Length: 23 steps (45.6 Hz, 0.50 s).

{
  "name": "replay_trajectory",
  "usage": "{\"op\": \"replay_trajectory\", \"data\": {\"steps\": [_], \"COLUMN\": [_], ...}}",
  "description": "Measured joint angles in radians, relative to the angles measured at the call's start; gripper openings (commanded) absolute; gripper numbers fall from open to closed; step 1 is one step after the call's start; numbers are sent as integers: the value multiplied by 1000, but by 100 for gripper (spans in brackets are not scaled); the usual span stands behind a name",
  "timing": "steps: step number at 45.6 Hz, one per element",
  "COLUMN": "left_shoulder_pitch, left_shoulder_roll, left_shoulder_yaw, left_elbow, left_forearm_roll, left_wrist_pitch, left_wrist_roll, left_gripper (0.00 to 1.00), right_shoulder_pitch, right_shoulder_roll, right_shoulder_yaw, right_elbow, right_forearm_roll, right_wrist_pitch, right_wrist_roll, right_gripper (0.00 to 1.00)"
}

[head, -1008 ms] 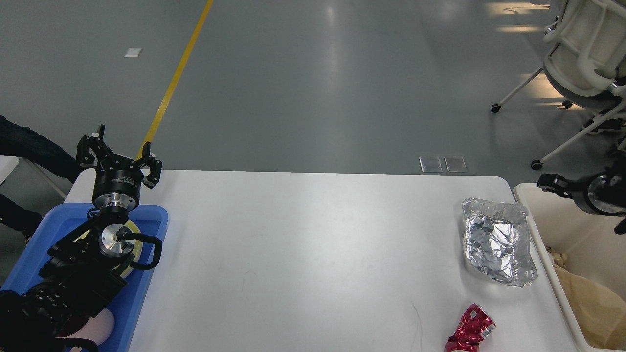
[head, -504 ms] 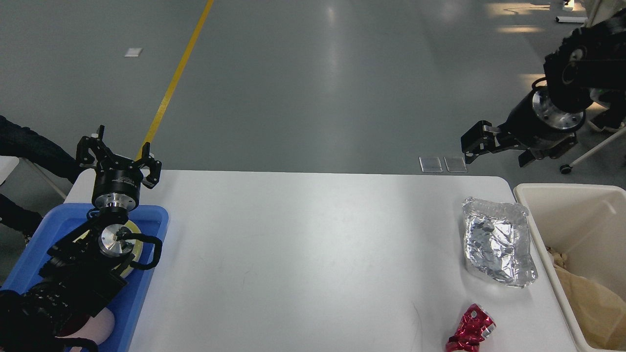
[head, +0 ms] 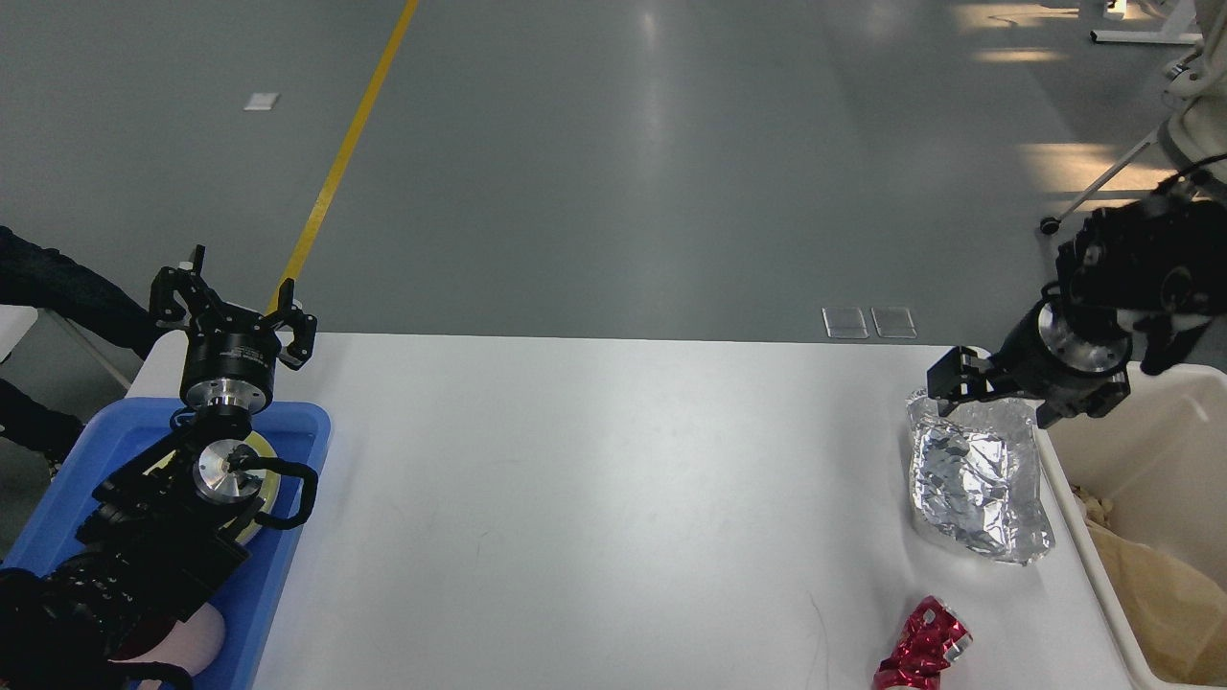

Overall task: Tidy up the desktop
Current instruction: 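Move the right gripper to the crumpled foil and grasp it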

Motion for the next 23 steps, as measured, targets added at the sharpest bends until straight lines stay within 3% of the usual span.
{"op": "replay_trajectory", "data": {"steps": [5, 16, 23], "left_shoulder_pitch": [0, 0, 0], "left_shoulder_roll": [0, 0, 0], "left_shoulder_yaw": [0, 0, 0], "left_elbow": [0, 0, 0], "left_forearm_roll": [0, 0, 0], "left_wrist_pitch": [0, 0, 0], "left_wrist_roll": [0, 0, 0], "left_gripper": [96, 96, 96], "right_shoulder_pitch": [-112, -330, -481], "right_shoulder_roll": [-21, -23, 8], "right_shoulder_yaw": [7, 18, 23], "right_elbow": [-33, -201, -317], "right_forearm_roll": [0, 0, 3], "right_wrist_pitch": [-117, -230, -377], "right_wrist_roll": [0, -1, 0], "right_gripper": [100, 100, 100]}}
